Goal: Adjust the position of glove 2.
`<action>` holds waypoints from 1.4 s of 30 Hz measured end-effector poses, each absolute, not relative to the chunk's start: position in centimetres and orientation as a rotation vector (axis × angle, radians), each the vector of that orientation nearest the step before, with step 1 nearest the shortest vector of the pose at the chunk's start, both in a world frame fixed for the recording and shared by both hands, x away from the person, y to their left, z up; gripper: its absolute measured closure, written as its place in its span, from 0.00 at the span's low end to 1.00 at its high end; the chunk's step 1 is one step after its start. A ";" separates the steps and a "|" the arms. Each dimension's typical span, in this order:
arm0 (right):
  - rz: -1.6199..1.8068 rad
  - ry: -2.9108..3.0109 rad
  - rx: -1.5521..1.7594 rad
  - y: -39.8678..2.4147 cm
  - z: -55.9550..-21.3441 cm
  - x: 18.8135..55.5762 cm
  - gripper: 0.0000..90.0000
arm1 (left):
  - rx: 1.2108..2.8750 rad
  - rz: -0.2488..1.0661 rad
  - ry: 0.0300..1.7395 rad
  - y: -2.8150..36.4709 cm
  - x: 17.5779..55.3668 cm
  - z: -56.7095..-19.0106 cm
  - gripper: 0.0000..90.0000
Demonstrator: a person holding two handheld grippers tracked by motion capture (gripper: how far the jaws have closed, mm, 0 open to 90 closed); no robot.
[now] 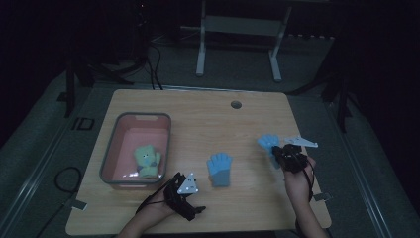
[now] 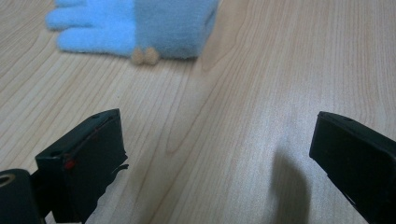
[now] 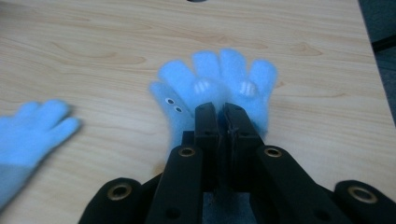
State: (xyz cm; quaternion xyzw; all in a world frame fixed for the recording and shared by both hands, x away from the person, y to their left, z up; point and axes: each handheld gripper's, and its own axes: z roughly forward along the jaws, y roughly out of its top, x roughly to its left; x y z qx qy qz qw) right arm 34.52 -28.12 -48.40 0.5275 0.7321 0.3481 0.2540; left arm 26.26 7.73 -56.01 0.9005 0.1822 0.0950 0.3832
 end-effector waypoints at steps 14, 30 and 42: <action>0.910 1.974 1.569 -24.5 -52.8 31.8 0.95 | 2.296 0.266 0.447 7.7 26.1 -55.8 0.04; 0.875 2.096 1.529 -24.4 -53.8 32.3 0.80 | 2.295 0.258 0.438 7.5 26.0 -55.8 0.04; 0.923 2.343 1.204 -27.3 -52.8 34.3 0.77 | 2.304 0.257 0.417 7.3 25.8 -55.7 0.04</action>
